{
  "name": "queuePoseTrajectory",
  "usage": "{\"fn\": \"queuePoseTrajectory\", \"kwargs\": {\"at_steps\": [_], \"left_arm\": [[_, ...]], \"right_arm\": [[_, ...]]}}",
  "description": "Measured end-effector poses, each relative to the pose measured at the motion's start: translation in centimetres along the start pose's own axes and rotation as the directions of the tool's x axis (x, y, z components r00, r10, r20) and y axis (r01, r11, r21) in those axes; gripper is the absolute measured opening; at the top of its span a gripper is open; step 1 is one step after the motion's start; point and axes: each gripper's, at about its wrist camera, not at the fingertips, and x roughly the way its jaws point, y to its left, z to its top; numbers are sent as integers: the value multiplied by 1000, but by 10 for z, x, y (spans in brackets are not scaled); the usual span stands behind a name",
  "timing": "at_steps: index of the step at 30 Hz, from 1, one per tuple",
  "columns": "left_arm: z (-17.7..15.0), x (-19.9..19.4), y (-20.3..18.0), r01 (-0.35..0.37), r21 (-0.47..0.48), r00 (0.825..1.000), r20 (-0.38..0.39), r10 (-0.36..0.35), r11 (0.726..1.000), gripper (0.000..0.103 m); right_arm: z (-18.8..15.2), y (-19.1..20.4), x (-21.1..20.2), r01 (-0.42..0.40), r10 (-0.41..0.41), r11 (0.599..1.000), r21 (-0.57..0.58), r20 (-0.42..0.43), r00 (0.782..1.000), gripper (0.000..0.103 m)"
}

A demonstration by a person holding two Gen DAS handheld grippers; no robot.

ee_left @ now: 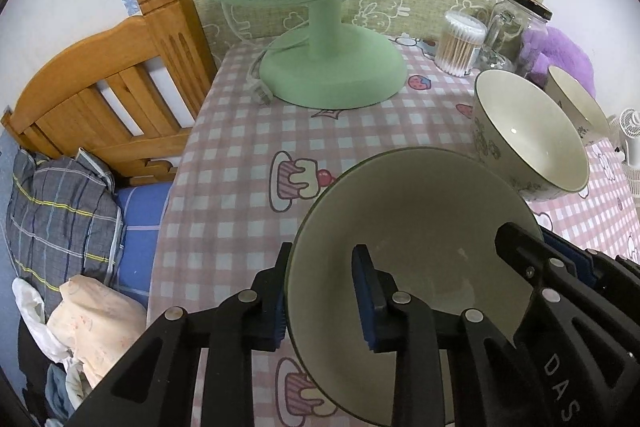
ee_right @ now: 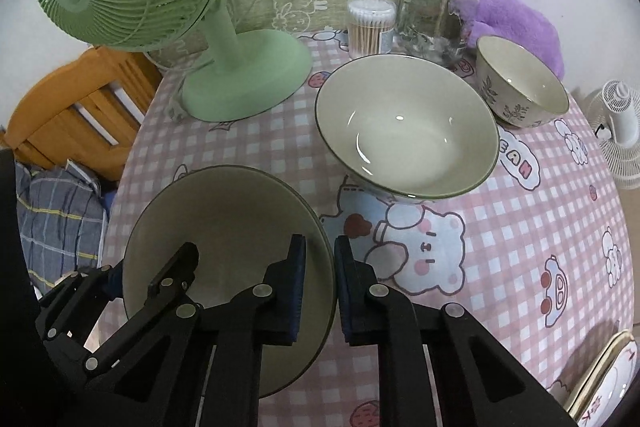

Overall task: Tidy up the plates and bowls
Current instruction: 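Grasp the rim of the large green-rimmed bowl with both tools, then lift the large bowl with both tools and carry it beside the plate stack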

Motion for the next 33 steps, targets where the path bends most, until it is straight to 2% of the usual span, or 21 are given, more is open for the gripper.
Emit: {"fn": "queuePoseTrajectory", "kwargs": {"at_steps": [13, 23, 33], "left_arm": [[-27, -33, -12, 24, 33, 1000, -2, -24, 999, 27], [-67, -79, -39, 23, 44, 1000, 3, -23, 999, 27], [-113, -119, -74, -1, 13, 1000, -3, 1, 1000, 27]], "right_arm": [[-27, -11, -36, 11, -11, 1000, 5, 5, 1000, 18], [-69, -38, -84, 8, -8, 1000, 25, 16, 1000, 18], [-112, -74, -124, -17, 17, 999, -32, 5, 1000, 18]]}}
